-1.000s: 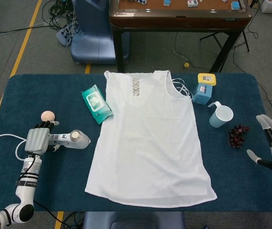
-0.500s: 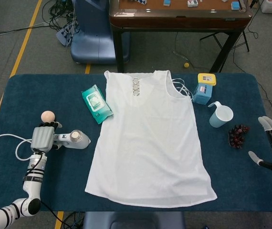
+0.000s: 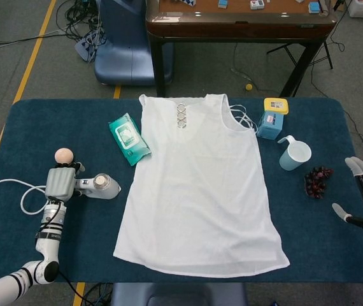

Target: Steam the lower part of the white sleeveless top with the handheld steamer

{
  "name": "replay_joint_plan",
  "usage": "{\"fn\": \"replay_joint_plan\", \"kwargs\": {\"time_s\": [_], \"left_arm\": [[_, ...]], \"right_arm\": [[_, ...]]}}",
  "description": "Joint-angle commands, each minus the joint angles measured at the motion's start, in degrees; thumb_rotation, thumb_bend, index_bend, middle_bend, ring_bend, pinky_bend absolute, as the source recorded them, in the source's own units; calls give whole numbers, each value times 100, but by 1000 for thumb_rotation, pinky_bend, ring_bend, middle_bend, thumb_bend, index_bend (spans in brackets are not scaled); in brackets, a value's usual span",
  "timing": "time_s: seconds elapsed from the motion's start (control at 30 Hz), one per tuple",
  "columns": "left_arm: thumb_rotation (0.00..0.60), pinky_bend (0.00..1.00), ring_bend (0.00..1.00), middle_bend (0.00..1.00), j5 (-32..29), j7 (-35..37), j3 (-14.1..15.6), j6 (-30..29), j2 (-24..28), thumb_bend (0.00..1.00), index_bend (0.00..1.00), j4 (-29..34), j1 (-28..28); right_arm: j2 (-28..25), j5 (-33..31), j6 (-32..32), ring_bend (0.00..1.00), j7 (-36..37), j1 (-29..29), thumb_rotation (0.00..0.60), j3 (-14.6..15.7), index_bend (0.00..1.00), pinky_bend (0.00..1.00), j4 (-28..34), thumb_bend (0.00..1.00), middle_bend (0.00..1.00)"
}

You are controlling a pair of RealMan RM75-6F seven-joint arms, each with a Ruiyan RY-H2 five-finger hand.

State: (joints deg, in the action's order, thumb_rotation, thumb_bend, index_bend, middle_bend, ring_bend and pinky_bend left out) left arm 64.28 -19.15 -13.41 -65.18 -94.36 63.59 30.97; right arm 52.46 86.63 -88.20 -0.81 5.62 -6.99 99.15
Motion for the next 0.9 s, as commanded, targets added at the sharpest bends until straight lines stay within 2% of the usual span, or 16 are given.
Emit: {"fn": "replay_joint_plan", "kwargs": {"time_s": [0.03,0.5,0.73,0.83,0.9], "left_arm": [[600,255,374,447,8,21,7,20,-47,223,396,-57,21],[600,260,432,523,105,138,24,65,-412,226,479,-636,137],[600,265,459,562,103,233,4,125,-578,226,590,-911,175],[600,297,489,599,142,365,10,159,-632,225,632,-1018,184],[600,358,511,623,199,498,24,175,-667,226,641,-1107,192]], "right_arm": [[3,-10,18,16,8,0,600,7,0,0,-10,192,140],[-13,-64,45,16,33,-33,600,25,0,0,-17,192,140],[-20,-87,56,16,20,-50,600,35,0,0,3,191,140],[-23,-98,61,16,15,-55,600,35,0,0,11,192,140],[-22,-108,67,16,2,-55,600,35,0,0,17,192,140]]}}
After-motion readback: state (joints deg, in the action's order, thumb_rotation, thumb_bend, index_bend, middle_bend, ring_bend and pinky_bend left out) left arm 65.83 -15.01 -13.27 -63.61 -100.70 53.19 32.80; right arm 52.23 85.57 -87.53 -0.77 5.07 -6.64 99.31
